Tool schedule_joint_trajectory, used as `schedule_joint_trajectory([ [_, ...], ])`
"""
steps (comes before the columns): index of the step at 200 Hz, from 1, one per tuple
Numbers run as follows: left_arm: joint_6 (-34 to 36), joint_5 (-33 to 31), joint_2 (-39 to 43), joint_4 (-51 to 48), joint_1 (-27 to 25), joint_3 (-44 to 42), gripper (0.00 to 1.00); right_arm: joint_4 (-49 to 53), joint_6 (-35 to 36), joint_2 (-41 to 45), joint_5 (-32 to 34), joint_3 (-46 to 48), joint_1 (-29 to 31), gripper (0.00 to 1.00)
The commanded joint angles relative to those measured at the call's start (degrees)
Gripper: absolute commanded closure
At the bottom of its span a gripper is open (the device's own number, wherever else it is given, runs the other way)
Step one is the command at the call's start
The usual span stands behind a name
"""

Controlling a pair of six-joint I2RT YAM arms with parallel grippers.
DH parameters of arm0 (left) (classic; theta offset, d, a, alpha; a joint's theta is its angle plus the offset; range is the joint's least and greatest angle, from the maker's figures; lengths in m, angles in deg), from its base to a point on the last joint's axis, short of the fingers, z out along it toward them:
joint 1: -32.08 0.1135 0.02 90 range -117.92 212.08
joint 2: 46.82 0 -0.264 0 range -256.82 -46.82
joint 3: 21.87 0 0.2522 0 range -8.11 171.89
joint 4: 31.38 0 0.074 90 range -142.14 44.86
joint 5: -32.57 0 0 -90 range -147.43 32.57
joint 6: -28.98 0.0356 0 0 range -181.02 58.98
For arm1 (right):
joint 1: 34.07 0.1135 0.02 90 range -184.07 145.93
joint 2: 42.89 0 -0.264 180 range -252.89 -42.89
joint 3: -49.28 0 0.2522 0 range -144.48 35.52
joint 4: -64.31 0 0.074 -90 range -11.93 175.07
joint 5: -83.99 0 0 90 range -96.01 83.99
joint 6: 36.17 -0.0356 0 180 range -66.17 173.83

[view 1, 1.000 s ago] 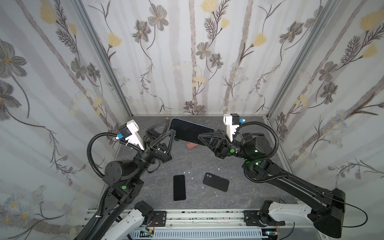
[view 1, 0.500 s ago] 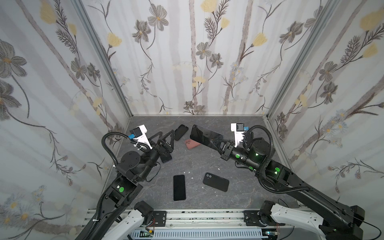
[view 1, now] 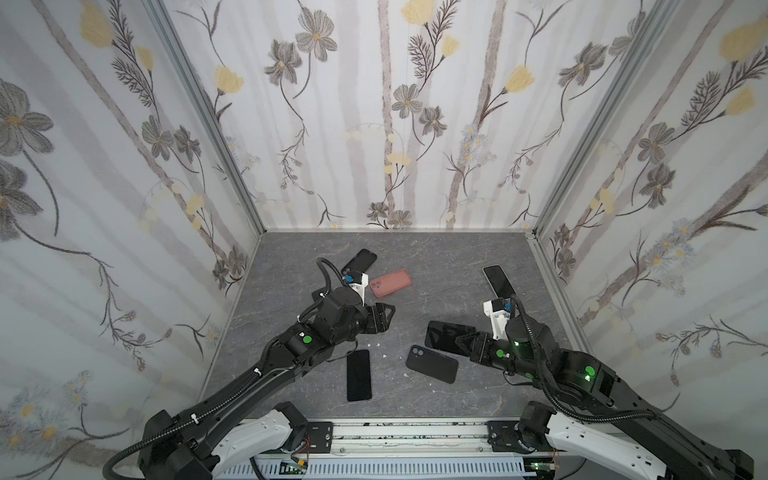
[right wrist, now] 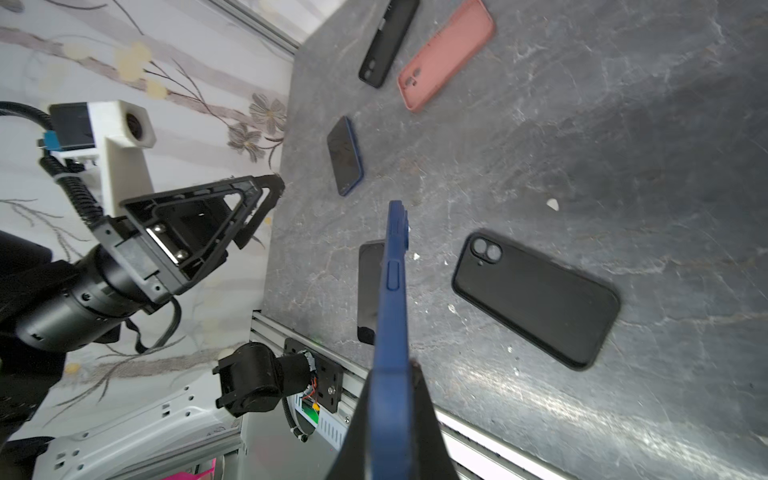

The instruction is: Put the phone into the phone case

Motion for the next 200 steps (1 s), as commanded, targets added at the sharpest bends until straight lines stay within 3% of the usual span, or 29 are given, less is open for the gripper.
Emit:
schedule_joint_trajectory([
  [1, 0.1, 0.7, -1.1, 2.7, -0.5, -0.2, 0.25, 1.5, -4.0, 0.5, 0.6, 1.8, 0.0, 1.0],
  [58, 1.2, 6.4, -7.6, 0.0, -2.2, -0.4, 0.27, 1.0, -4.6, -5.6, -2.4, 5.7, 0.1, 1.0],
  [93, 1.3, 7.3, -12.4, -0.7, -3.9, -0.7, 0.32, -4.8, -6.4, -8.0, -6.1, 9.5, 0.1, 1.0],
  [200, -2.5, 12.5, -23.7, 9.3, -4.8, -3.1, 0.33, -12.8, -10.3, -4.0, -9.7, 16.1, -4.4, 1.0],
])
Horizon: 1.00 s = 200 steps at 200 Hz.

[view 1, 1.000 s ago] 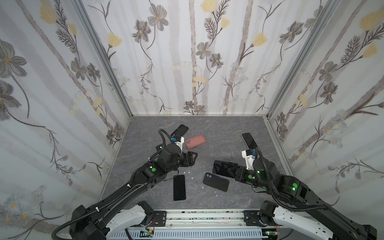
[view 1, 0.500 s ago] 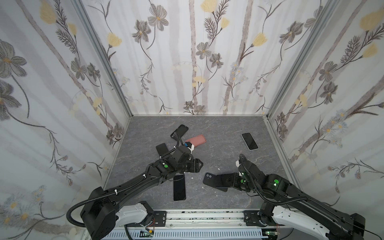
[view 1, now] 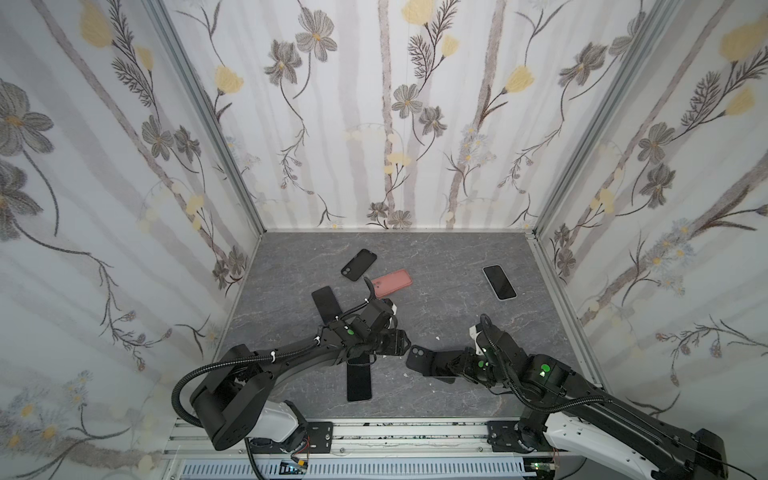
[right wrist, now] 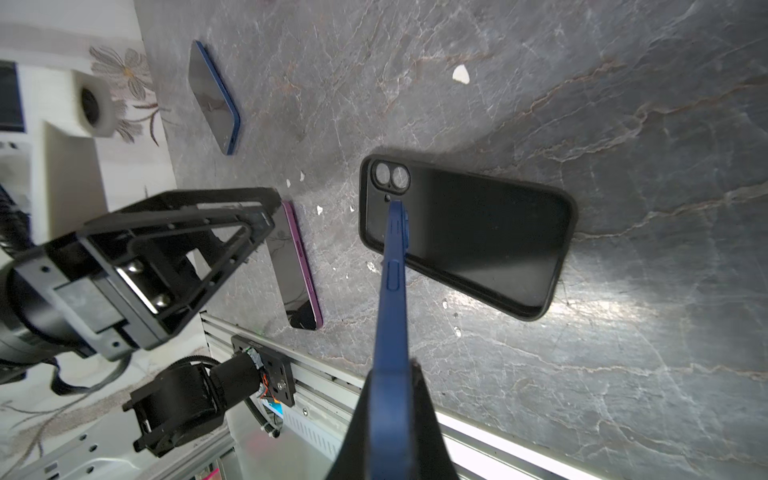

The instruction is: Put the phone into the phone case

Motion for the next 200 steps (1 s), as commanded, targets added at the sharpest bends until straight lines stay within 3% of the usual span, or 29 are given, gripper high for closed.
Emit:
schedule_joint_trajectory([
  [1, -1.0, 1.3, -1.5, 4.1, -0.2, 0.2, 0.34, -3.9, -1.4, 1.2, -1.8, 0.4, -1.1, 1.0],
  [29, -1.1, 2.2, -4.0, 5.1, -0.4, 0.5, 0.37, -4.2, -0.2, 1.0, -4.6, 1.8, -5.8, 1.0],
  [136, -2.0, 5.3, -8.9, 6.6, -1.1, 0.1, 0.39, -11.2, 3.1, -4.9, -10.7, 5.7, -10.0, 1.0],
  [200, -3.8, 5.7, -9.8, 8.6, -1.2, -0.5, 0.39, -18.1, 11.5, -11.5, -18.2, 6.6, -17.3, 1.0],
])
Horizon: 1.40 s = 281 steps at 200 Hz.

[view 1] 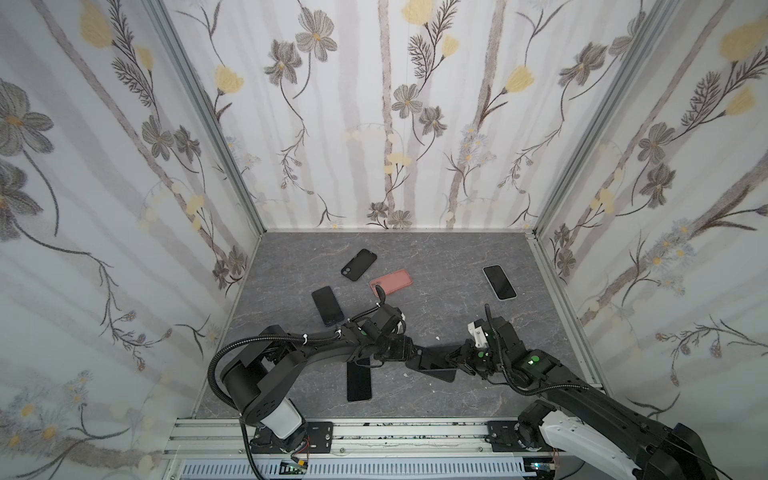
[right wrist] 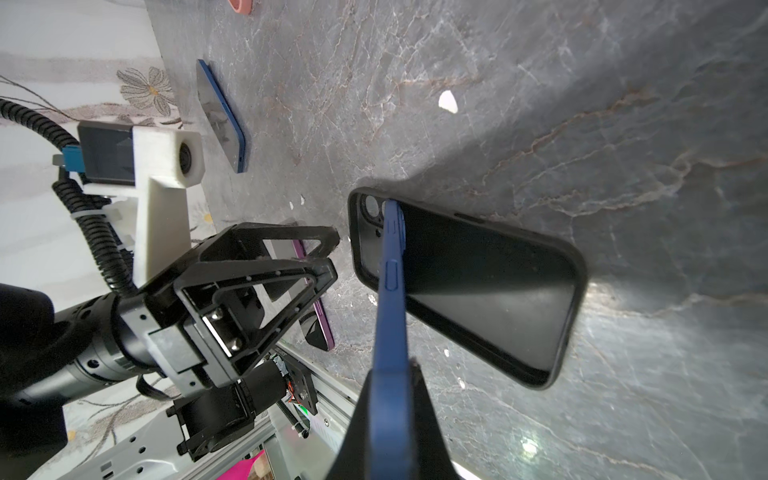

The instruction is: Put the phone into the phone case

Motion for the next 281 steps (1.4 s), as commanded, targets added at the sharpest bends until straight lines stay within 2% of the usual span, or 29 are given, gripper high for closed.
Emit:
schedule_joint_trajectory([
  [1, -1.1, 0.2, 0.1, 2.1, 0.0, -0.5, 0.39, -4.2, 4.9, -3.0, -2.4, -0.1, -2.3, 1.0],
  [73, -5.1, -4.3, 2.3, 4.7, 0.0, -3.3, 0.39, -6.6, 19.1, -22.2, -13.0, -12.2, -4.8, 1.0],
  [104, -6.8, -6.7, 2.5, 5.9, 0.1, -3.5, 0.39, -2.6, 23.5, -25.0, -12.8, -15.9, -4.9, 1.0],
  [172, -8.9, -8.1, -0.6, 8.4, 0.2, -1.1, 0.39, -1.4, 25.1, -25.3, -15.1, -14.0, -4.9, 1.0],
  [217, -9.9, -6.5, -5.3, 9.5, 0.2, 1.8, 0.38, -7.4, 23.0, -25.9, -17.3, -10.9, -4.9, 1.0],
  [281, -10.6, -7.3, -3.8, 8.8, 0.3, 1.3, 0.35, -11.6, 21.7, -27.2, -18.1, -8.4, -5.0, 1.0],
])
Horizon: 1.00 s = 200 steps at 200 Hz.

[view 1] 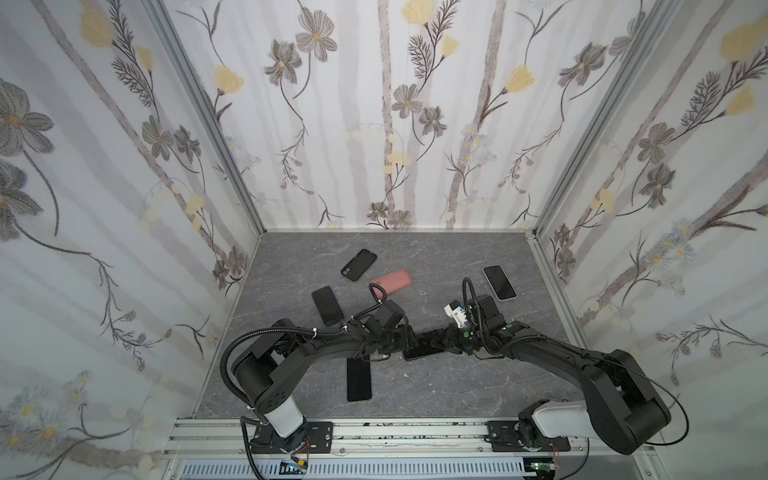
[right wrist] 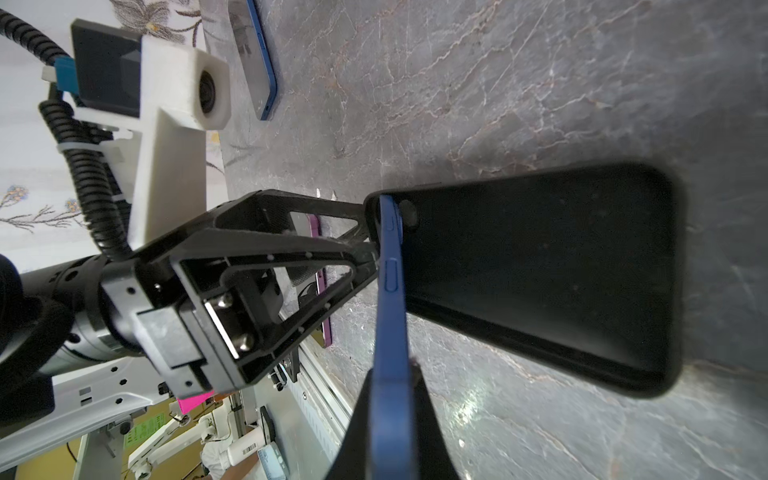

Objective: Put the phone into the phone case
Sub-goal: 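Insert the phone's edge into the black case held by the left gripper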

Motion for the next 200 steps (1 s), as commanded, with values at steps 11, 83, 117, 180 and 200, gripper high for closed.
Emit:
schedule_joint_trajectory([
  [11, -0.4, 0.3, 0.5, 2.7, -0.3, -0.4, 0.33, -1.0, 0.2, -1.6, -2.2, 1.2, 0.3, 1.0],
  [83, -2.2, 0.7, 1.5, 5.0, 0.0, -1.4, 0.21, -3.2, -1.2, -5.3, -2.3, 1.2, -1.0, 1.0],
  [117, -3.2, 1.6, 1.0, 6.8, 0.2, -1.4, 0.2, -4.2, -1.7, -5.9, -2.0, 1.2, -1.5, 1.0],
  [180, -3.1, 2.1, 1.5, 6.4, 0.2, -1.9, 0.19, -5.2, -0.6, -8.3, 0.2, 2.2, -2.8, 1.0],
  [200, -3.3, 2.0, 1.9, 6.6, 0.2, -2.7, 0.19, -3.7, 1.2, -9.3, 1.9, 1.6, -2.9, 1.0],
])
